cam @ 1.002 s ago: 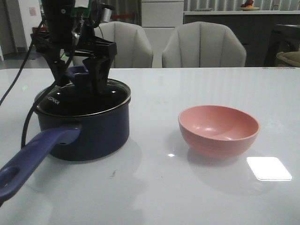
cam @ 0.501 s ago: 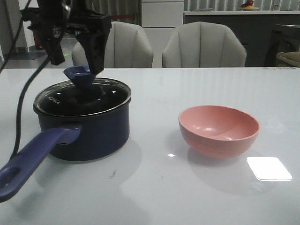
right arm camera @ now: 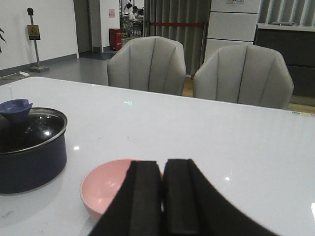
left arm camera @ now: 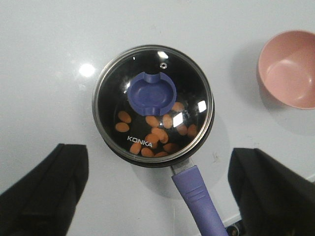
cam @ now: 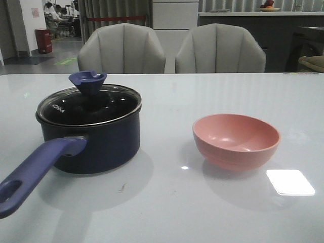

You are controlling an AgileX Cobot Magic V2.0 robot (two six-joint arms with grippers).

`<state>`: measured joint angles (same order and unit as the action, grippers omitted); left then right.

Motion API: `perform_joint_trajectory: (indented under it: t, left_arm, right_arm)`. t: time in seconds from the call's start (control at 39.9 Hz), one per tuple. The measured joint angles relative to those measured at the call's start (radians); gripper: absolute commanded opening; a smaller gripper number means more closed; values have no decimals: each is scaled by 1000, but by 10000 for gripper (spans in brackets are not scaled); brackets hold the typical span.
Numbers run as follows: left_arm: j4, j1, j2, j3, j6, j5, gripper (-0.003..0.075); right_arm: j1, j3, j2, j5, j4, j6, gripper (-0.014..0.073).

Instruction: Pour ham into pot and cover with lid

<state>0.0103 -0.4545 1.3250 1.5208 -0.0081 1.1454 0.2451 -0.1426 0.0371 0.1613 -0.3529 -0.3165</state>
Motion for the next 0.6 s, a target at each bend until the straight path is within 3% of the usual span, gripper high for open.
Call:
perform_joint_trajectory:
  t: [0.35, 0.6]
  left_arm:
    - [11, 0, -554, -514, 0, -415, 583]
    - [13, 0, -937, -861, 0, -551, 580]
  right_arm:
    - [0, 0, 0, 0, 0, 0, 149]
    - [0, 0, 0, 0, 0, 0, 149]
